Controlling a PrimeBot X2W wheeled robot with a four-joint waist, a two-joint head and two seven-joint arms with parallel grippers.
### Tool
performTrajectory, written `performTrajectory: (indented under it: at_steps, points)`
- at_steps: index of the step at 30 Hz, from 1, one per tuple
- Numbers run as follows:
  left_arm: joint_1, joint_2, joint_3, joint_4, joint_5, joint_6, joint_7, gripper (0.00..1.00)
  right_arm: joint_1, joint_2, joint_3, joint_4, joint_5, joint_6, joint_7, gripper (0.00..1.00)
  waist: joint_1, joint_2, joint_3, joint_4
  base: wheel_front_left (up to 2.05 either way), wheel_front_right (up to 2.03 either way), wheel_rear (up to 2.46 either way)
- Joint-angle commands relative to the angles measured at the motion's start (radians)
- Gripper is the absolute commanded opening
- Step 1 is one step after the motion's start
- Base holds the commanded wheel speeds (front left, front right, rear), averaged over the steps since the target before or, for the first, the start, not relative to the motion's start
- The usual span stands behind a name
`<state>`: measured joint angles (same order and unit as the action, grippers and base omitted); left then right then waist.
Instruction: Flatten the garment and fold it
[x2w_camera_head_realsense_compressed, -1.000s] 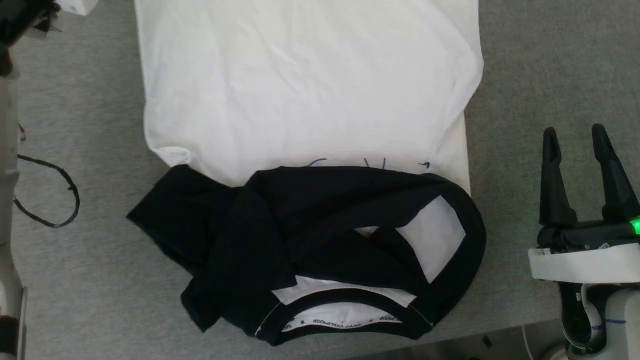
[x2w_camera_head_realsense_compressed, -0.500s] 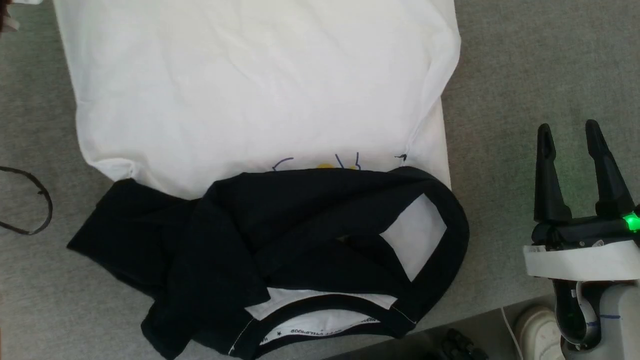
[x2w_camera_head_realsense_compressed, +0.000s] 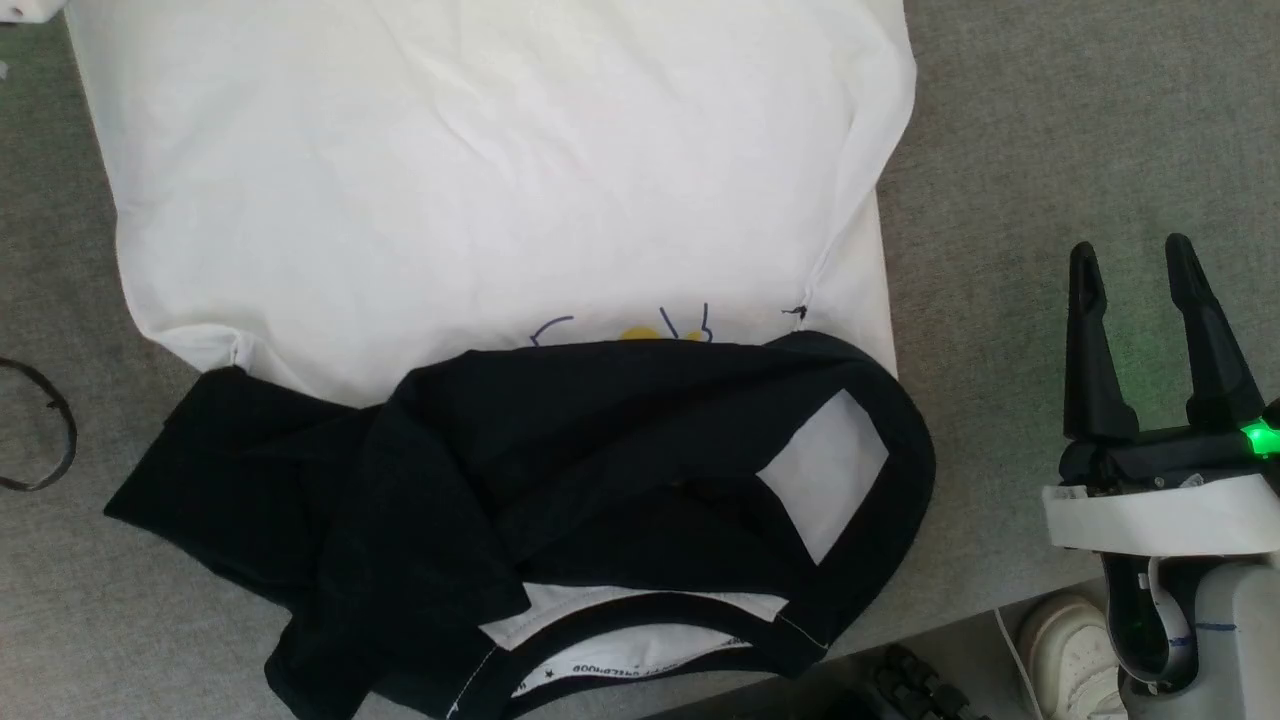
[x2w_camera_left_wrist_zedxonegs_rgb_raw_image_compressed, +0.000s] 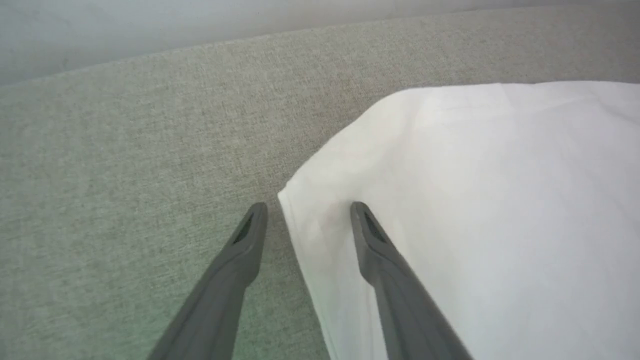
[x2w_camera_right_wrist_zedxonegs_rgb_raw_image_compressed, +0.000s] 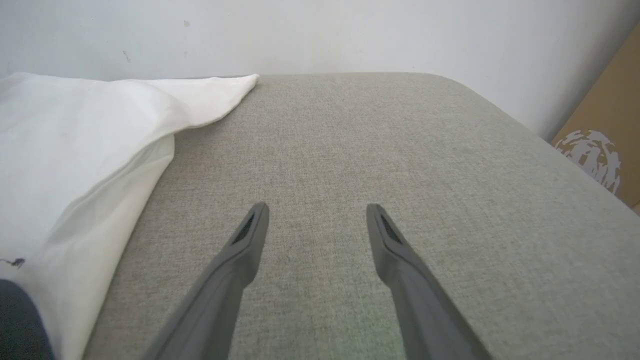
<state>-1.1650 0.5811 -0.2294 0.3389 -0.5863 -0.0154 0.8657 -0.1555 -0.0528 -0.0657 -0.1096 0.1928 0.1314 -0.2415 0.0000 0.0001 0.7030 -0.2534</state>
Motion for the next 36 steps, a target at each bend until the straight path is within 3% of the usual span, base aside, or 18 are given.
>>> performTrajectory:
  at_steps: [1, 10, 17, 21, 25, 29, 33, 36]
  points:
    - [0.017, 0.005, 0.003, -0.009, -0.019, -0.018, -0.009, 0.00, -0.015, 0.003, -0.002, 0.005, -0.005, -0.001, -0.006, 1.00, 0.0000, -0.0001, 0.001, -0.001, 0.00, 0.00, 0.00]
    - [0.033, -0.006, 0.011, -0.011, -0.058, -0.062, -0.076, 0.00, -0.027, 0.003, -0.006, -0.002, -0.029, -0.001, 0.009, 1.00, 0.0000, -0.0001, -0.012, 0.001, 0.00, 0.00, 0.00]
    - [0.064, -0.011, -0.014, -0.015, -0.063, -0.093, -0.165, 0.00, -0.125, 0.003, -0.032, -0.104, -0.133, -0.001, 0.079, 1.00, 0.0000, -0.0001, -0.045, 0.027, 0.00, 0.00, 0.00]
    - [0.079, -0.024, -0.032, -0.027, -0.081, -0.103, -0.195, 0.00, -0.244, 0.003, -0.007, -0.158, -0.159, -0.001, 0.231, 1.00, 0.0000, -0.0001, -0.048, 0.056, 0.00, 0.00, 0.00]
    - [0.071, -0.036, -0.045, -0.043, -0.089, -0.106, -0.217, 0.00, -0.409, -0.022, 0.012, -0.146, -0.103, -0.001, 0.426, 1.00, 0.0000, -0.0001, -0.032, 0.084, 0.00, 0.00, 0.00]
    - [0.057, -0.053, -0.059, -0.059, -0.093, -0.108, -0.237, 0.00, -0.576, -0.085, 0.010, -0.074, -0.058, -0.001, 0.610, 1.00, 0.0000, -0.0001, -0.013, 0.110, 0.00, 0.00, 0.00]
    - [0.047, -0.066, -0.076, -0.072, -0.101, -0.110, -0.250, 0.00, -0.708, -0.073, -0.015, 0.056, 0.012, -0.001, 0.827, 1.00, 0.0000, -0.0001, 0.000, 0.127, 0.00, 0.00, 0.00]
    - [0.040, -0.069, -0.085, -0.078, -0.104, -0.111, -0.253, 0.00, -0.772, -0.067, -0.021, 0.110, 0.027, -0.001, 0.905, 1.00, 0.0000, -0.0001, 0.008, 0.134, 0.00, 0.00, 0.00]
